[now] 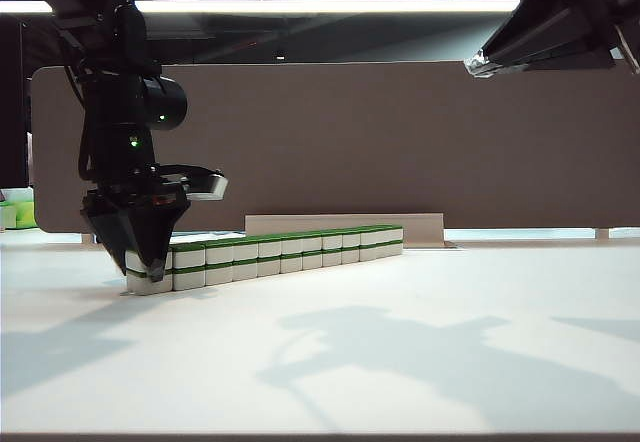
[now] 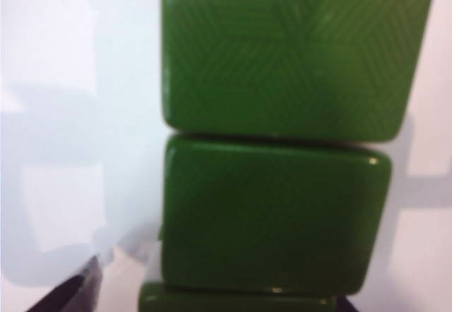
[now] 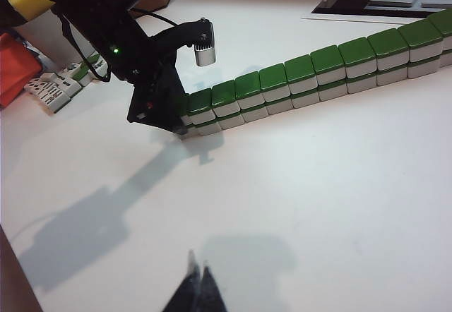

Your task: Take a mahjong tile from the mahjong wall and then place it on the table close to you.

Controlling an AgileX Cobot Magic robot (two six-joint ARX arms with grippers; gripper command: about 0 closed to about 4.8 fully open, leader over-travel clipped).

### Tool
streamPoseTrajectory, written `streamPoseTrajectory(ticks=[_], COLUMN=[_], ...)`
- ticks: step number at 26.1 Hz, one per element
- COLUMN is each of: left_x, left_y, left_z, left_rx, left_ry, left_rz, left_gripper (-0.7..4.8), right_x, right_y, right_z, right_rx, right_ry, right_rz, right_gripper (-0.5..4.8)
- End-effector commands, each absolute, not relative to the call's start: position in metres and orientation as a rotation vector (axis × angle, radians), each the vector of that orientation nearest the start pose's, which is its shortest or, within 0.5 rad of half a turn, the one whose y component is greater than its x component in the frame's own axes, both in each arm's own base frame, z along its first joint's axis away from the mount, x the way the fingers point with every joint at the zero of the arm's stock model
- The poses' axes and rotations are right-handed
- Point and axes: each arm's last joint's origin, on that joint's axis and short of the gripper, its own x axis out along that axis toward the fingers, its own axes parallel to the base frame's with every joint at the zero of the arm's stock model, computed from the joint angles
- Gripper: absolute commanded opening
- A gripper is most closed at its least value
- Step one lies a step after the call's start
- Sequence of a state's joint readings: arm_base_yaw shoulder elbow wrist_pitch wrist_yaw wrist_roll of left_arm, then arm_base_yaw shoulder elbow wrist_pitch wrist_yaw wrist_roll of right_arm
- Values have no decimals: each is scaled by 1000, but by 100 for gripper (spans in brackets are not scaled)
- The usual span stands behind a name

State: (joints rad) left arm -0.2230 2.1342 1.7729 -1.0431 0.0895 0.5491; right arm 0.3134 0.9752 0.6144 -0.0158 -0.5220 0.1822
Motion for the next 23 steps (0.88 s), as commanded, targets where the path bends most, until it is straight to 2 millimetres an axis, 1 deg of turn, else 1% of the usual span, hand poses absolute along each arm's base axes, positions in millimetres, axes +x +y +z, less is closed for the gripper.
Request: streamPoseTrajectory(ticks=[1,5,14,15,17,18,23], left_x=[417,418,416,416,416,416,416], left_y=[-98,-98,-109,-109,-110,-111,-111], left_z=[202,199,194,193,191,191,190], left_rx=[547,538,543,543,544,545,550], left_ry=[1290,1300,1304,1306,1311,1314,1316], left_rz=[-641,-652,-686,-686,-689,-691,-685], left_gripper=[362,362,361,351,301,290,286], right_x=[195,195,195,194,194,194,194], right_y=[78,78,78,78,78,78,78], right_z=[261,261,261,261,261,261,261], right_rx=[205,205,205,205,205,205,205], right_ry=[437,437,437,437,437,437,437], right_rz=[792,792,792,792,792,792,792], right_gripper=[-1,-1,-1,-1,-1,-1,-1])
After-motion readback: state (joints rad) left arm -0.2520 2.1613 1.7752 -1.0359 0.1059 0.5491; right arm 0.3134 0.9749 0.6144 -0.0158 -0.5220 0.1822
